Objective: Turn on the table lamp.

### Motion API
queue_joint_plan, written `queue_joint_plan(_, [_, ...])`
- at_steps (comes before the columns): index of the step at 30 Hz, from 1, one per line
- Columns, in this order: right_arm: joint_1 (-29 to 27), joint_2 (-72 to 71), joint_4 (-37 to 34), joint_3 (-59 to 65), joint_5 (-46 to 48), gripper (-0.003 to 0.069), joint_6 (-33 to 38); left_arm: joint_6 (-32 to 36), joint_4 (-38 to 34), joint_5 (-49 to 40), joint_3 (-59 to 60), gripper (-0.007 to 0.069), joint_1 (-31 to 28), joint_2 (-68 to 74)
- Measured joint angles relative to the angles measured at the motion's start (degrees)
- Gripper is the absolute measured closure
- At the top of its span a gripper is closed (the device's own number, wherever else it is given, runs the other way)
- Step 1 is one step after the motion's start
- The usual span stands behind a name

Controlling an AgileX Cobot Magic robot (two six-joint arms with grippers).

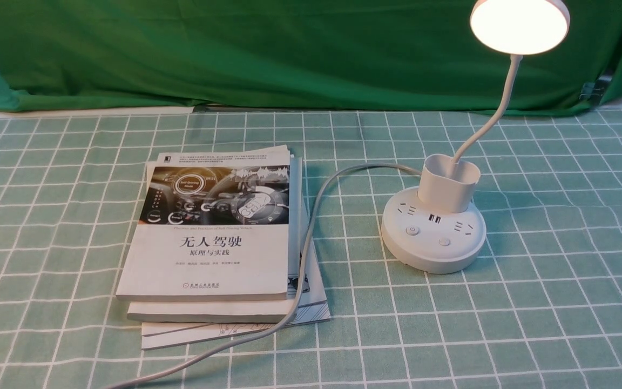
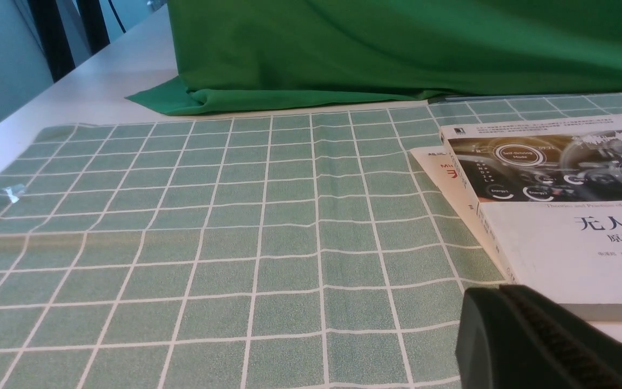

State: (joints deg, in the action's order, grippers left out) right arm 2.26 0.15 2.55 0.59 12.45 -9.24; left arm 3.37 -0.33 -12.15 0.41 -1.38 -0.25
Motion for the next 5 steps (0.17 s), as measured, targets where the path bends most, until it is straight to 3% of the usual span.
queue_joint_plan(5, [0.0, 0.0, 0.0, 0.0, 0.0, 0.0422, 0.0, 0.0, 0.0, 0.0, 0.0, 0.0603, 0.0, 0.0])
